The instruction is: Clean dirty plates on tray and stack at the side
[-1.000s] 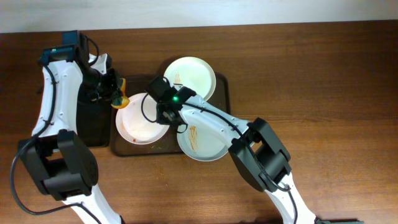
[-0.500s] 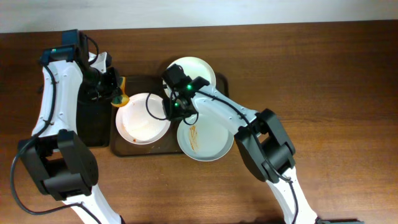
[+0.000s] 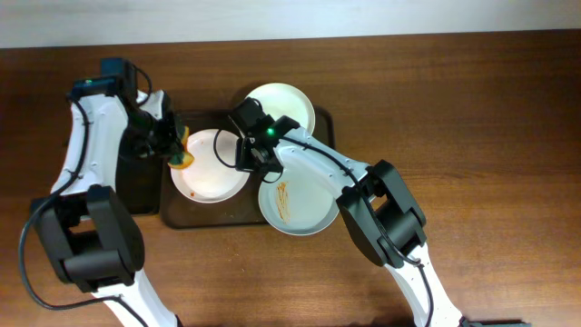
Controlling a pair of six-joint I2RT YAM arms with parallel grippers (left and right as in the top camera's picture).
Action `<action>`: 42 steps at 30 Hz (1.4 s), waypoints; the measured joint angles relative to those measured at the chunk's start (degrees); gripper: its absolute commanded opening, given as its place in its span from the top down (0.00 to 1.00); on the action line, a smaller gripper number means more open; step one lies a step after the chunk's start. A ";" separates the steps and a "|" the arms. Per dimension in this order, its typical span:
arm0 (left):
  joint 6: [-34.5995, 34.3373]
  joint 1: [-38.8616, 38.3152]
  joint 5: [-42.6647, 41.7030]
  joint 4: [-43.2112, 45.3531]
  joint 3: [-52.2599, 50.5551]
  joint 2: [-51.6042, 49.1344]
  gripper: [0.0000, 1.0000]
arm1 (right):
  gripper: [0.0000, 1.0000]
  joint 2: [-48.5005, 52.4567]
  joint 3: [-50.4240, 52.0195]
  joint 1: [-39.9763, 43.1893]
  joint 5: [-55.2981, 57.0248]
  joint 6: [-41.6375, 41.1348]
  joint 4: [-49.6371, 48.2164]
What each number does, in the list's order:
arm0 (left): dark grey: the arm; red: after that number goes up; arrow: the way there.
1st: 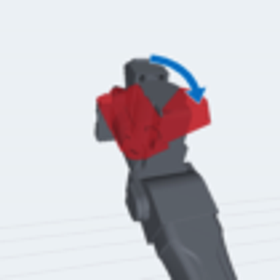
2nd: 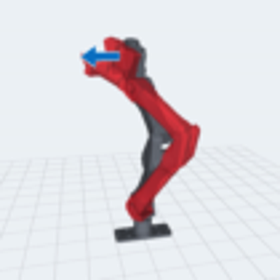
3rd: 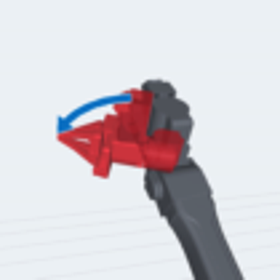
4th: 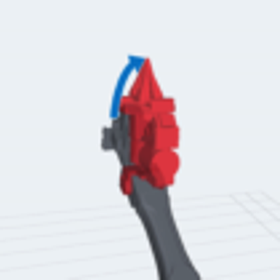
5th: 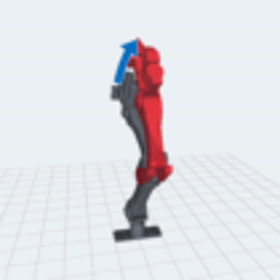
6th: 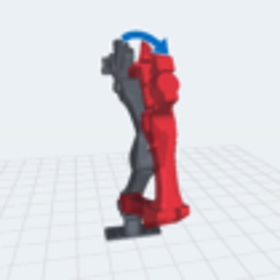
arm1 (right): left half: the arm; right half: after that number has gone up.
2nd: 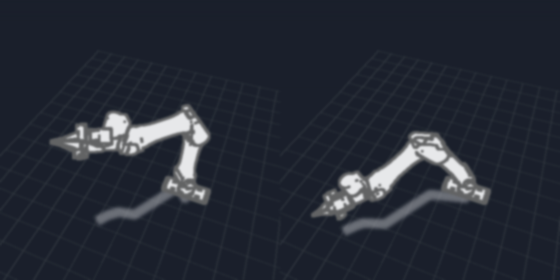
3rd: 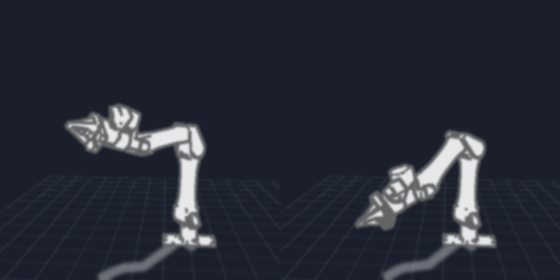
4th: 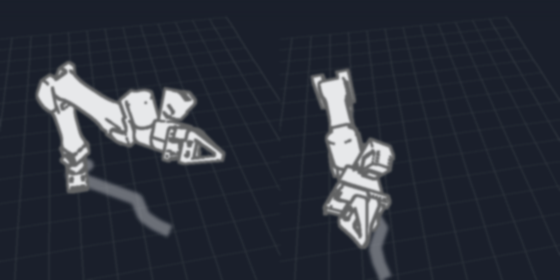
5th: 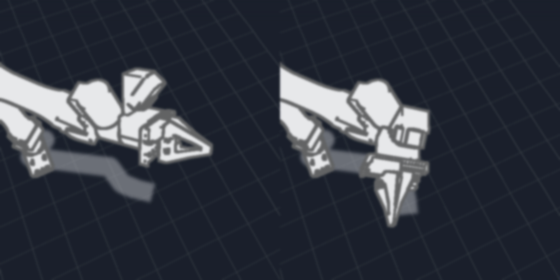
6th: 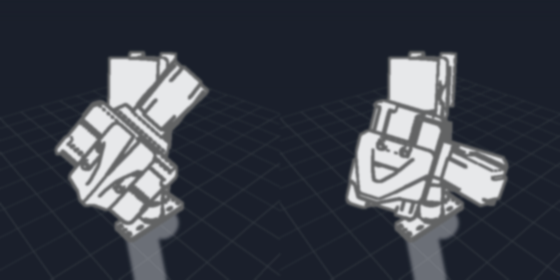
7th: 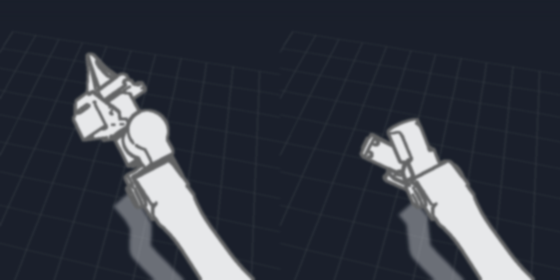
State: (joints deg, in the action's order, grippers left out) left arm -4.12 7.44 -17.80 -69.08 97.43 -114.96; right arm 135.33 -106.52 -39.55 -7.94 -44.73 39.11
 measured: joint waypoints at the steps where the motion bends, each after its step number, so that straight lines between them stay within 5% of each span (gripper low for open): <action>1: 0.00 -0.76 0.00 1.27 -2.10 0.00 0.99 | 0.96 0.02 -0.04 0.02 0.46 -0.81 -0.02; 3: -0.74 -2.25 0.24 4.76 -5.44 0.00 0.99 | 0.96 0.00 -0.09 0.02 0.87 -1.60 -0.15; 9: -17.03 -8.87 12.09 16.52 -19.39 0.11 0.99 | 0.96 0.00 -0.13 0.02 1.46 -1.99 -0.17; 15: -23.23 -11.67 17.51 18.43 -21.22 0.76 0.99 | 0.96 0.02 -0.13 0.02 1.49 -2.01 -0.17; 30: -25.73 -12.48 38.93 38.45 -27.15 2.54 0.99 | 0.96 0.00 -0.09 0.02 1.49 -2.03 -0.39; 35: -15.28 -13.22 35.32 32.00 -26.27 2.45 0.99 | 0.96 0.00 -0.09 0.02 1.92 -1.97 -0.33; 42: 0.87 -11.76 7.80 24.76 -24.57 2.67 0.99 | 0.96 0.00 -0.09 0.02 2.38 -1.68 -0.15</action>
State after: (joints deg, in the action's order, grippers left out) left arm -3.25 -4.32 -10.00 -44.31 72.86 -112.29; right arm 135.33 -106.61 -39.53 -5.56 -46.41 38.96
